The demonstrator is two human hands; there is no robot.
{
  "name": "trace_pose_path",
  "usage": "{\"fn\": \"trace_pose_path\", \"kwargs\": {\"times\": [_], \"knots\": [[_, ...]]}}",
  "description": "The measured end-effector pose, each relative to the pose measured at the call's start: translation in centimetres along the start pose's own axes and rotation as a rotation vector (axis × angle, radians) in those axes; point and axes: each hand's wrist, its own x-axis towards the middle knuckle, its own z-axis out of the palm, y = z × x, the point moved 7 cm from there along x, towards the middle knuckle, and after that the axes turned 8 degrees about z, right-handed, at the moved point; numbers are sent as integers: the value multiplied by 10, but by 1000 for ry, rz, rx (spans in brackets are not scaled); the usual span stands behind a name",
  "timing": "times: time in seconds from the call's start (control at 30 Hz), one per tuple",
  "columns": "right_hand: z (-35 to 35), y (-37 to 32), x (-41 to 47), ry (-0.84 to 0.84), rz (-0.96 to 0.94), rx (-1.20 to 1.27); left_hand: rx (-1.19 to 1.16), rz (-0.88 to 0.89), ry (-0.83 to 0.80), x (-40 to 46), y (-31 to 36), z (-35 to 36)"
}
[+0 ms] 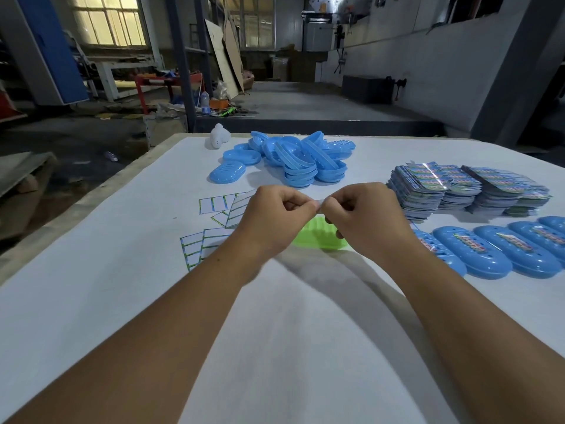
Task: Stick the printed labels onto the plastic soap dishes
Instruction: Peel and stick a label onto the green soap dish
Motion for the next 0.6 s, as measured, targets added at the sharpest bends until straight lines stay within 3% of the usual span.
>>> {"fn": "trace_pose_path", "kwargs": {"times": [0.33, 0.47, 0.6], "knots": [[5, -4, -1, -40, -59, 60, -66, -58, 58, -1, 0, -6], [-2, 10, 6, 42, 40, -38, -66, -98, 80, 0, -1, -8], [-6, 17, 9, 22, 90, -17, -65, -115, 89, 1, -3, -9]]}}
